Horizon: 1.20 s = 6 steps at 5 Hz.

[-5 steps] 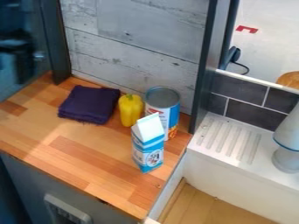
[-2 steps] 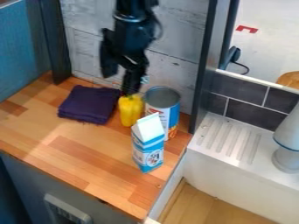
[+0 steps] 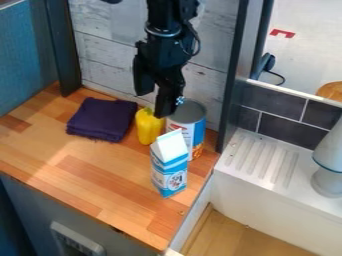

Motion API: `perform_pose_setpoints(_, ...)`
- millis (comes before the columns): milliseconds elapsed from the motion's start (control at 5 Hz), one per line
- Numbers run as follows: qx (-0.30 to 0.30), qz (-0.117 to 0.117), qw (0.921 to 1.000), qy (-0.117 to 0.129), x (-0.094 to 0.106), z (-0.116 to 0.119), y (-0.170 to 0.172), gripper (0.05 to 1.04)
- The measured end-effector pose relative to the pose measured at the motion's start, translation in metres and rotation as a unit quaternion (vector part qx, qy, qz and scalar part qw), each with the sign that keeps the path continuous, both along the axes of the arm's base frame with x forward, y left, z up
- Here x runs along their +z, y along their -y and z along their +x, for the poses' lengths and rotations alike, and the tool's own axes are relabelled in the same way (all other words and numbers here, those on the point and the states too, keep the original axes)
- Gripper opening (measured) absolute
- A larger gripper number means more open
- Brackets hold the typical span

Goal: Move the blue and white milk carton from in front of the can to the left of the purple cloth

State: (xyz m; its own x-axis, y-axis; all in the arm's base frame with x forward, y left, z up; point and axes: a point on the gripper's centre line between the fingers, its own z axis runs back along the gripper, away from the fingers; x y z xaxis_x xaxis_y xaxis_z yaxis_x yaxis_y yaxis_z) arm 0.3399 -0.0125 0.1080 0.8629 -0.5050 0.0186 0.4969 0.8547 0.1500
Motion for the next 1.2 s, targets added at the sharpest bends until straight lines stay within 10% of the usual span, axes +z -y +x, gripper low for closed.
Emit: perform_pose_setpoints(1200, -0.063, -0.030, 0.9971, 0.030, 0.004, -0.029, 0.018, 1.001)
